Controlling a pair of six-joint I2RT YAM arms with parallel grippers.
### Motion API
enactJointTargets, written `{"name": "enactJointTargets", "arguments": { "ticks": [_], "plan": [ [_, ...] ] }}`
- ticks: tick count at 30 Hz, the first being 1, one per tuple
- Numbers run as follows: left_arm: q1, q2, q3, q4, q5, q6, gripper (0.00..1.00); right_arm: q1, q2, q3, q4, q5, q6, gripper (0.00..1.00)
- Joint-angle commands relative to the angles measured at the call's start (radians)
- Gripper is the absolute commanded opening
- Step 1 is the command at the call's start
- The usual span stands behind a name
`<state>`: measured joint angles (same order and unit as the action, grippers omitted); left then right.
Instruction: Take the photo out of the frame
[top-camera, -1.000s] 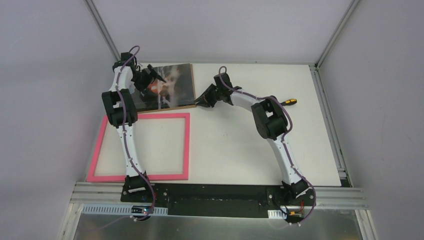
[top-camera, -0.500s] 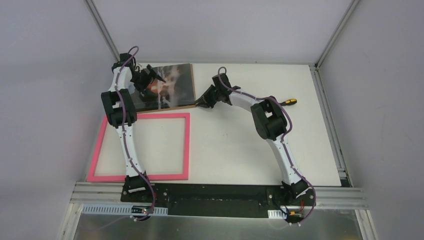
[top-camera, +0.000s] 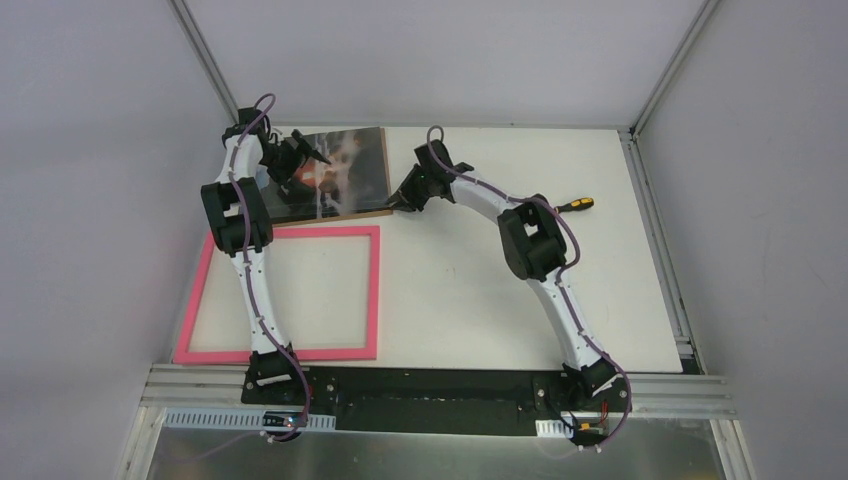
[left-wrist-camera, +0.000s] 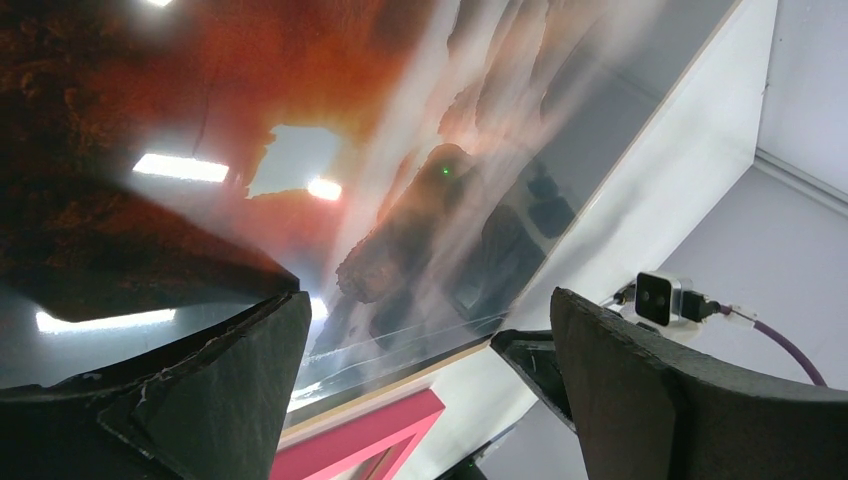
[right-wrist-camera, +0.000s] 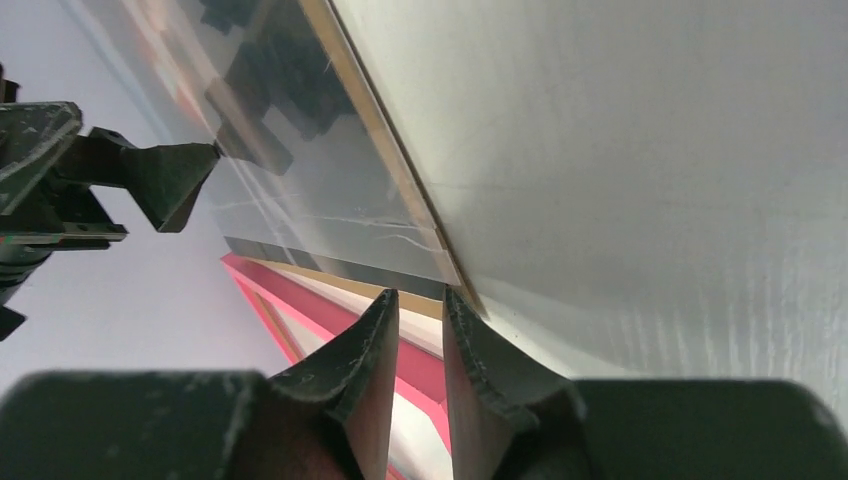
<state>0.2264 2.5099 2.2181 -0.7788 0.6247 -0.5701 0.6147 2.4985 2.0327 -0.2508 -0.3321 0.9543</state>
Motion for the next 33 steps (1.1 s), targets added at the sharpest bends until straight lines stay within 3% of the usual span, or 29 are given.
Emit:
{"name": "enactJointTargets", "arguments": {
  "ticks": [1,8,16,25,33],
  "plan": [
    [0.004,0.011,-0.045,-0.034,-0.057,0.011,0.96,0.033,0.030,0.110,-0.176,0.090,-0.098,0.26],
    [0.003,0.012,-0.050,-0.035,-0.060,0.013,0.96,0.055,0.015,0.125,-0.286,0.202,-0.165,0.27],
    [0.004,0.011,-0.052,-0.035,-0.062,0.010,0.96,0.055,0.055,0.175,-0.299,0.218,-0.153,0.34],
    [0.004,0.012,-0.058,-0.035,-0.065,0.013,0.96,0.044,0.116,0.240,-0.258,0.200,-0.059,0.35],
    [0.004,0.015,-0.055,-0.035,-0.062,0.013,0.96,0.044,0.090,0.160,-0.159,0.165,-0.025,0.35]
  ]
}}
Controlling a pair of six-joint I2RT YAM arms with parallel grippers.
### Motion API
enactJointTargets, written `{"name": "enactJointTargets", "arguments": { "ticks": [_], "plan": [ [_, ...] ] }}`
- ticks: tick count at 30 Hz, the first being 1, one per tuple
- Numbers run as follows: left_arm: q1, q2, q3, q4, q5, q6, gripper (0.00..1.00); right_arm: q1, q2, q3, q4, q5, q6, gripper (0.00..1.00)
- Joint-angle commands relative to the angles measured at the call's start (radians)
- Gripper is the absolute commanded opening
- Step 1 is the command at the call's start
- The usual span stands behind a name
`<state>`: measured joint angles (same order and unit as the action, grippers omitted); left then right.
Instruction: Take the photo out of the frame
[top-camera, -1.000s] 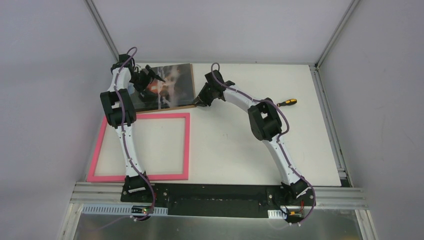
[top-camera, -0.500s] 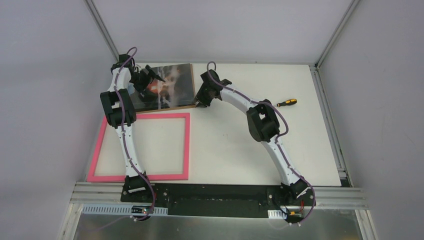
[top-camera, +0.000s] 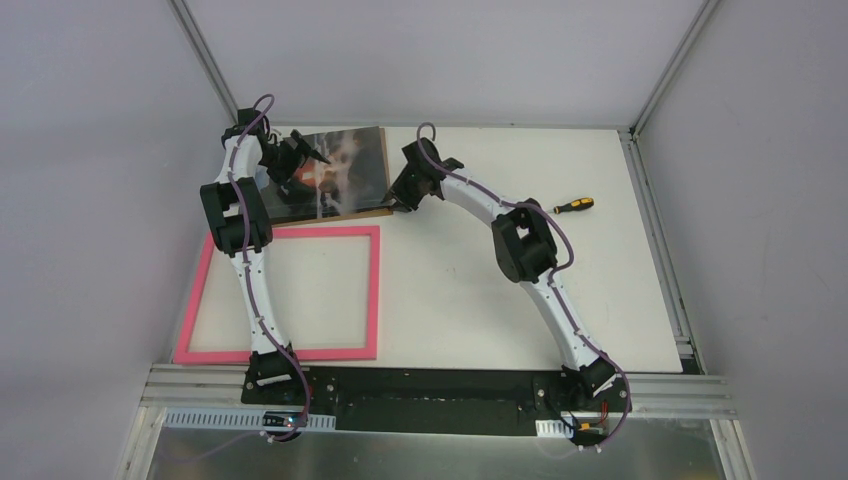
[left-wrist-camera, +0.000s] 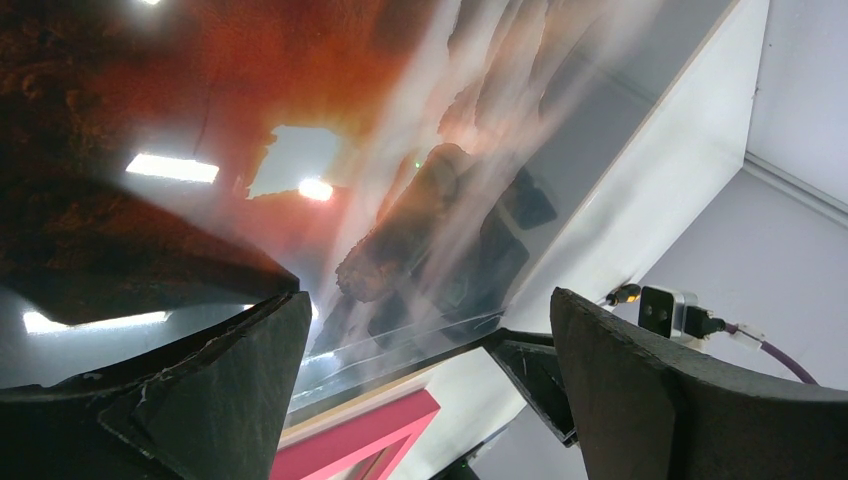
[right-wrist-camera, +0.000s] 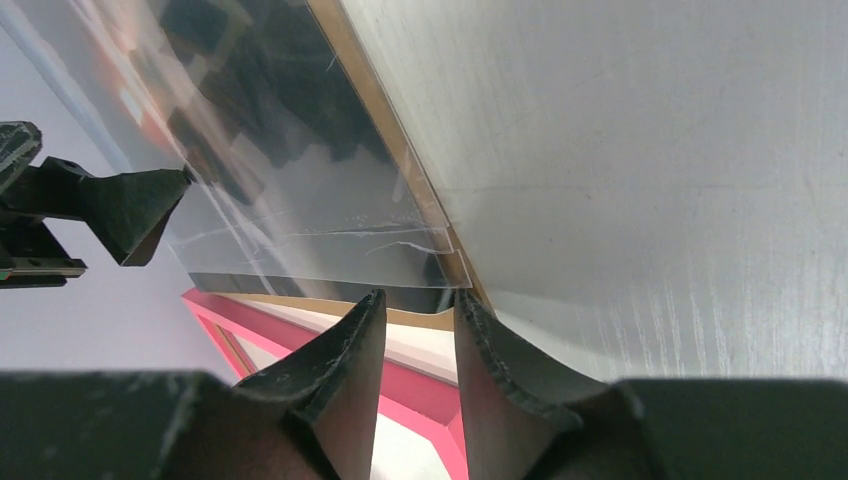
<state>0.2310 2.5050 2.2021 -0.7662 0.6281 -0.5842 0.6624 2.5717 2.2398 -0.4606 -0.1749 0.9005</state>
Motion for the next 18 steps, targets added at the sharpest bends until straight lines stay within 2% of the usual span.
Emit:
{"name": "enactJointTargets", "arguments": {
  "ticks": [1,18],
  "plan": [
    [-0.001,0.020,-0.039,-0.048,-0.065,0.028,0.96,-0.004,0.018,-0.048,0.071,-0.003,0.038,0.35],
    [-0.001,0.013,-0.056,-0.048,-0.060,0.043,0.96,-0.004,0.006,-0.194,0.375,-0.015,0.306,0.35]
  ]
}}
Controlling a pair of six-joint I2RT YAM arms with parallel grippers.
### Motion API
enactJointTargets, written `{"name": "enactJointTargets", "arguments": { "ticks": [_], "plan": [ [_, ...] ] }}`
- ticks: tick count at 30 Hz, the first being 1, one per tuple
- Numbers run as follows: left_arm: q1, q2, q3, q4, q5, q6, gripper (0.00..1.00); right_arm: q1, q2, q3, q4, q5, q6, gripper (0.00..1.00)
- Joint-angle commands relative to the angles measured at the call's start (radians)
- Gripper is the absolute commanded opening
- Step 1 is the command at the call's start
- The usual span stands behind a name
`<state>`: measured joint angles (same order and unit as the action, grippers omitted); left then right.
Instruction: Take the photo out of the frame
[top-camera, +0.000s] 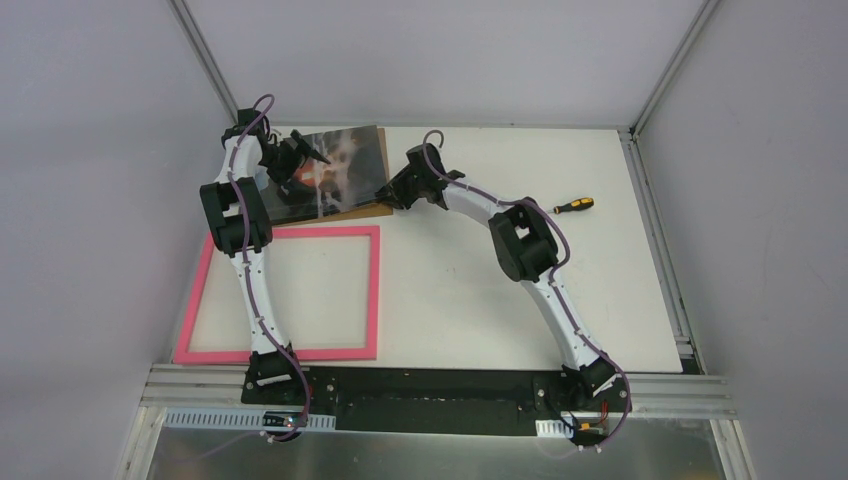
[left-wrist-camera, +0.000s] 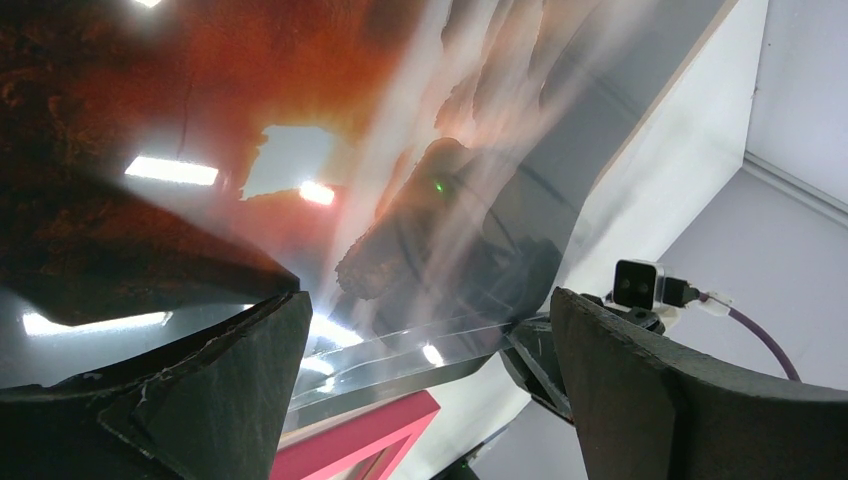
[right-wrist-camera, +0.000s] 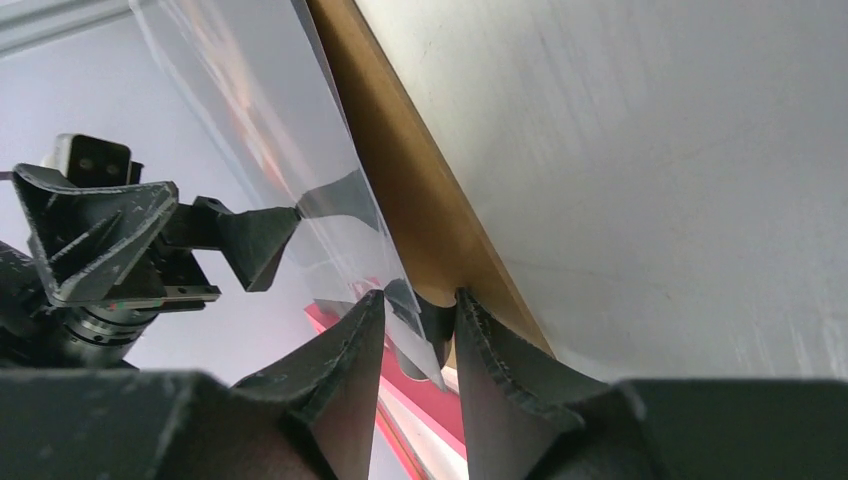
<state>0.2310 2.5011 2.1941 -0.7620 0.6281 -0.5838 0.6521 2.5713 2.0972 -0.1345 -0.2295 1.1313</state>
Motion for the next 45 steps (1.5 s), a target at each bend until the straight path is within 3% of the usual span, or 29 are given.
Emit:
{"name": "enactJointTargets", "arguments": {
  "ticks": [1,8,16,18,20,23,26,30,37,45],
  "plan": [
    [-0.002,0.016,-0.049,-0.052,-0.059,0.042,0.96,0.006,0.003,-0.066,0.069,0.041,0.079,0.35],
    [-0.001,0.010,-0.051,-0.051,-0.057,0.049,0.96,-0.001,-0.019,-0.155,0.228,-0.015,0.033,0.55],
    [0.001,0.010,-0.064,-0.051,-0.058,0.058,0.96,-0.045,-0.009,-0.226,0.460,-0.104,0.173,0.77],
    [0.001,0.010,-0.068,-0.052,-0.059,0.060,0.96,-0.049,0.011,-0.211,0.478,-0.118,0.239,0.75],
    [0.002,0.009,-0.068,-0.052,-0.059,0.061,0.96,-0.045,0.020,-0.222,0.525,-0.114,0.301,0.62],
    [0.002,0.008,-0.067,-0.052,-0.059,0.058,0.96,-0.045,0.028,-0.259,0.632,-0.113,0.397,0.53],
    [0.002,0.010,-0.062,-0.052,-0.055,0.056,0.96,-0.055,0.032,-0.298,0.744,-0.118,0.445,0.52],
    [0.004,0.007,-0.068,-0.052,-0.059,0.059,0.96,-0.076,0.038,-0.342,0.859,-0.128,0.501,0.59],
    [0.004,0.010,-0.064,-0.051,-0.058,0.059,0.96,-0.083,0.041,-0.342,0.854,-0.152,0.518,0.59],
    [0.005,0.015,-0.059,-0.052,-0.054,0.055,0.96,-0.103,-0.033,-0.454,0.818,-0.205,0.368,0.50]
  ]
}}
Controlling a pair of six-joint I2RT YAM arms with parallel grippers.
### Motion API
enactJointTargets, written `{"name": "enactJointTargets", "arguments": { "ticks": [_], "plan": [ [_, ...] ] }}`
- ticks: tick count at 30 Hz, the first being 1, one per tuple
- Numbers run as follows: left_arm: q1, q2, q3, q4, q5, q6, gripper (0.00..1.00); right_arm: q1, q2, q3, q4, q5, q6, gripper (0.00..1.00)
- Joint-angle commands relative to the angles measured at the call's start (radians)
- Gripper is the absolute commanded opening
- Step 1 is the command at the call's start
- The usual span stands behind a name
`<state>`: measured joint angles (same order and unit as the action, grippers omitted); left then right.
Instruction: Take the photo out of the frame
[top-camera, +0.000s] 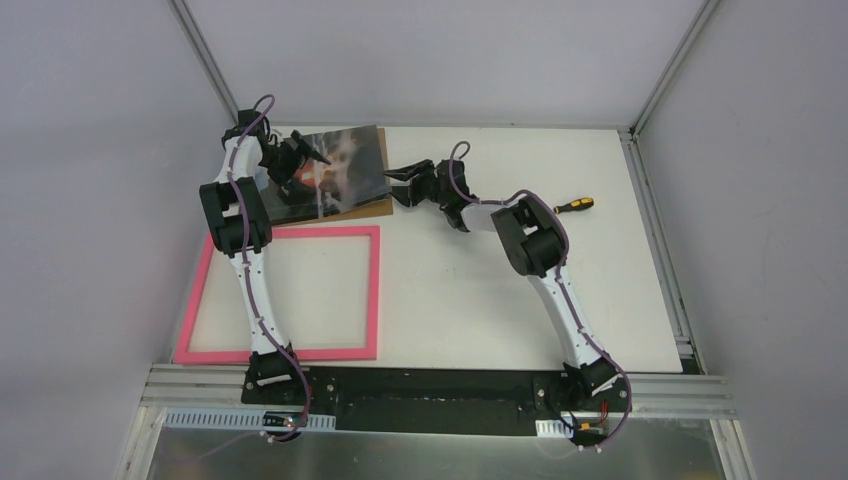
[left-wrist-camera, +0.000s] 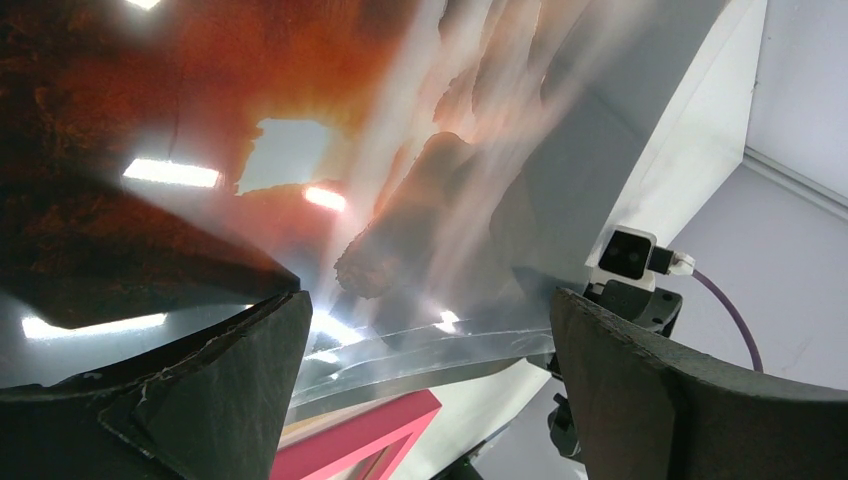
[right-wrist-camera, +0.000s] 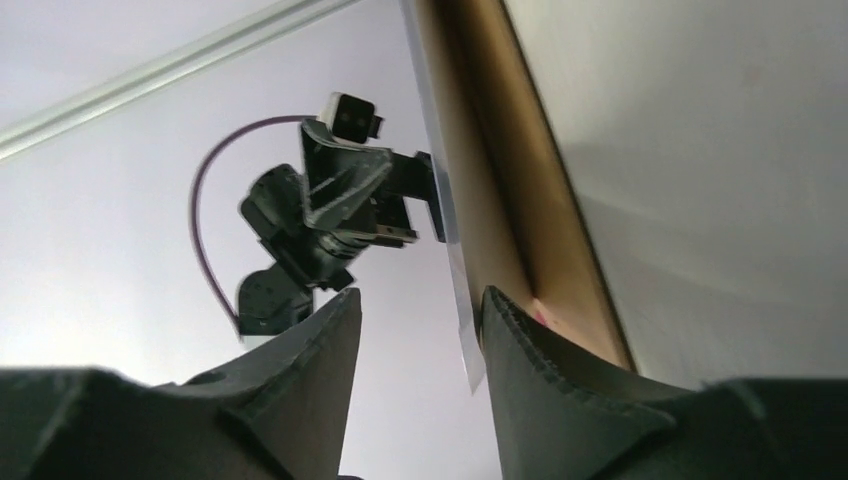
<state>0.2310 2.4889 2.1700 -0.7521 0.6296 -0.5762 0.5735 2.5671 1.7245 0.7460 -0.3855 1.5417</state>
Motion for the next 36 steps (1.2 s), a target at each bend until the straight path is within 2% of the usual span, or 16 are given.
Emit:
{"name": "enactJointTargets", "arguments": {
  "ticks": [1,5,11,19,28,31,36],
  "plan": [
    [0.005,0.026,-0.034,-0.062,-0.056,0.047,0.96,-0.029,-0.028,-0.080,-0.064,-0.078,-0.081,0.48],
    [0.005,0.030,-0.029,-0.061,-0.057,0.049,0.96,-0.032,0.010,-0.016,-0.065,-0.220,-0.196,0.48],
    [0.005,0.030,-0.031,-0.062,-0.055,0.050,0.96,-0.032,0.065,0.062,-0.057,-0.297,-0.222,0.46],
    [0.004,0.033,-0.032,-0.061,-0.056,0.050,0.96,-0.022,0.072,0.107,-0.173,-0.296,-0.284,0.37],
    [0.004,0.035,-0.029,-0.062,-0.056,0.051,0.96,-0.015,0.065,0.093,-0.178,-0.342,-0.352,0.33],
    [0.005,0.035,-0.030,-0.061,-0.056,0.055,0.96,-0.015,0.074,0.099,-0.190,-0.365,-0.369,0.27],
    [0.005,0.040,-0.030,-0.061,-0.054,0.052,0.96,-0.013,0.073,0.087,-0.191,-0.380,-0.384,0.21]
  ]
}}
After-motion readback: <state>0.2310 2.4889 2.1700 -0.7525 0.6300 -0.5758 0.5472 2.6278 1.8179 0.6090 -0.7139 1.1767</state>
